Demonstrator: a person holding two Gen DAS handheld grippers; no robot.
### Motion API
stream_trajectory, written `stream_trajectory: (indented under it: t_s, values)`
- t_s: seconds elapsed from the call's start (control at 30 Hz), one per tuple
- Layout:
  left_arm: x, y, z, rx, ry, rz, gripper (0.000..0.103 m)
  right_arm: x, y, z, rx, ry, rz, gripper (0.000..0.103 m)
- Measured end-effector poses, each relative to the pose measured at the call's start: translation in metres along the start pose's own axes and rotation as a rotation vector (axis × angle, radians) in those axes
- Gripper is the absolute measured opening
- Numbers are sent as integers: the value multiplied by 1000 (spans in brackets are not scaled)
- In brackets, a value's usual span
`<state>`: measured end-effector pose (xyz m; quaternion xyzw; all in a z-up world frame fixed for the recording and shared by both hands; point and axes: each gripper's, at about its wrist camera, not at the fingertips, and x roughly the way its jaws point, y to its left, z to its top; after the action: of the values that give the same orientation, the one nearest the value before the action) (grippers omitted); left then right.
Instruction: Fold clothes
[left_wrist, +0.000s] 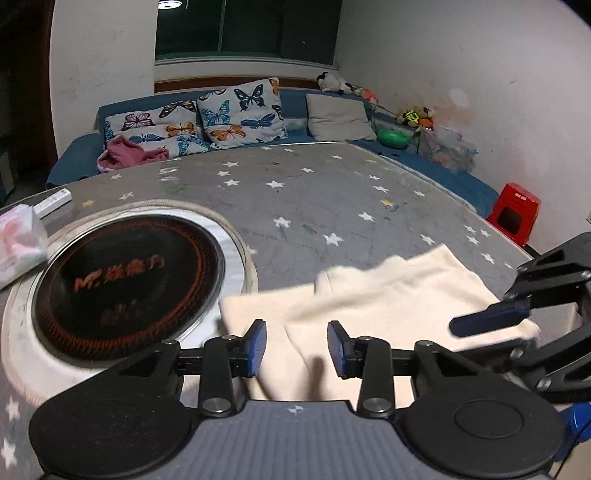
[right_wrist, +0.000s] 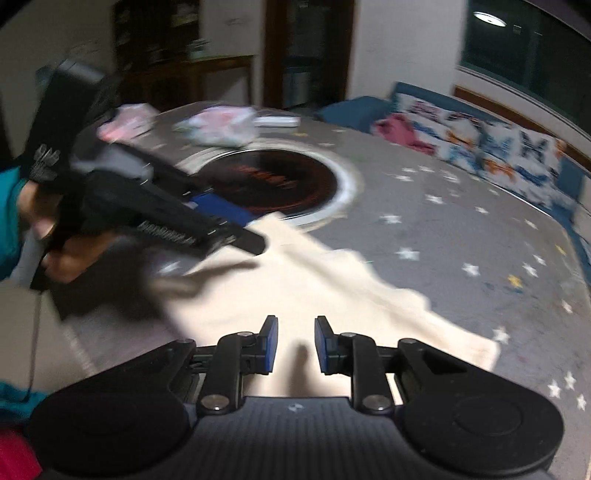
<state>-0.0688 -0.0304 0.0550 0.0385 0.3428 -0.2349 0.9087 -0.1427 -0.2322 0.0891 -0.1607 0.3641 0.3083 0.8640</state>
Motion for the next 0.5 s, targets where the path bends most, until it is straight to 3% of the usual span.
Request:
stream_trajectory:
  t_s: [0.17,0.5]
  values:
    - [-11,-15,-23,68,8,13,40,18,19,-14,-39,56,-4,20]
    - [-21,-17,-35,72,4,23,42,-5,-1,-15,24,27,-45,20]
